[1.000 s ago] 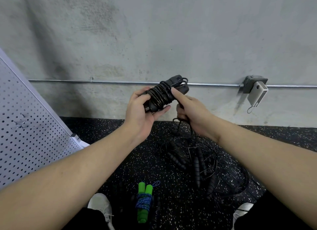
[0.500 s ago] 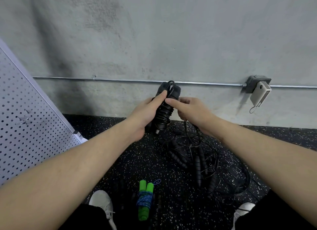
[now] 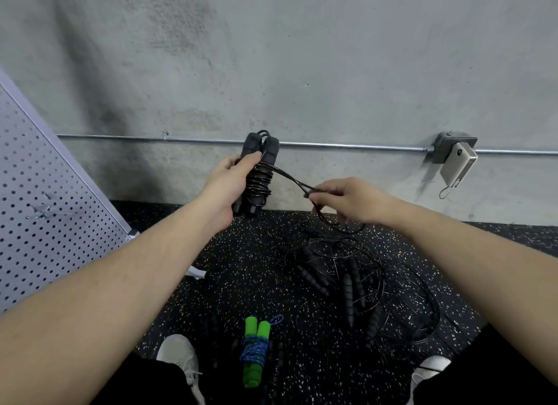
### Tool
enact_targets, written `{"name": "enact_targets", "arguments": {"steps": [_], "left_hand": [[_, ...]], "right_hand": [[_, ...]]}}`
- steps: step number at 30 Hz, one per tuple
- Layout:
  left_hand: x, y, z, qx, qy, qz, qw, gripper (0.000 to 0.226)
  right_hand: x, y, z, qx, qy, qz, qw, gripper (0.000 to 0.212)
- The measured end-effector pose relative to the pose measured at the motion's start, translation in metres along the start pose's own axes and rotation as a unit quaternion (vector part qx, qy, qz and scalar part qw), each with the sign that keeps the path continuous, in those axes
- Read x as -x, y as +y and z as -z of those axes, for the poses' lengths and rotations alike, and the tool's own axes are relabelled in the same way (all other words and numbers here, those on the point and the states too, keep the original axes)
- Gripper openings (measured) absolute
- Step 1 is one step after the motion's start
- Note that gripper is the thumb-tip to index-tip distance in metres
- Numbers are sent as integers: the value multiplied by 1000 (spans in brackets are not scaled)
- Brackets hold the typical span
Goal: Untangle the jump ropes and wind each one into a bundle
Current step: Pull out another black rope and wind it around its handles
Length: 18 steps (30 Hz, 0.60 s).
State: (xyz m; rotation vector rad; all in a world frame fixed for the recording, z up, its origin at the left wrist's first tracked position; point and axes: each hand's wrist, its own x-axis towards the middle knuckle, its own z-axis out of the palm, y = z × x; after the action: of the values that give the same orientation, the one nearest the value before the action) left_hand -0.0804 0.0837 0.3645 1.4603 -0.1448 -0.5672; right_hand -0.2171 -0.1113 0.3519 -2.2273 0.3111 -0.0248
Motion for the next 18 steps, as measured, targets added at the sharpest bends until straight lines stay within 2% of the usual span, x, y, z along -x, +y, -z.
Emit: {"name": "enact_targets", "arguments": {"steps": [3,5,7,10,12,14,18], "left_hand": [[-5,4,8,7,41,2,999,26],[-8,3,13,-3,59,-8,998,26],[-10,0,13,-17,56,-13,998,26],[-8,-4,5,-38,25,-17,999,26],[-5,-6,-1,-42,-1,-17,999,27],[-2,-8,-9,-44,-22,-19,999,25],[2,-10,-18,-53,-48,-41,997,19]], "right_hand": [[0,4,6,9,-2,-13,1000,19],[4,8,10,93,-67,-20,993,22],[7,16,8,127,-118,-32,984,39],[7,17,-1,77,-75,-38,993,67],[2,9,-8,54,-20,-8,998,71],[-2,1,-14,16,18,23,999,66],[-2,-8,-22,-49,-10,37,998,24]]}}
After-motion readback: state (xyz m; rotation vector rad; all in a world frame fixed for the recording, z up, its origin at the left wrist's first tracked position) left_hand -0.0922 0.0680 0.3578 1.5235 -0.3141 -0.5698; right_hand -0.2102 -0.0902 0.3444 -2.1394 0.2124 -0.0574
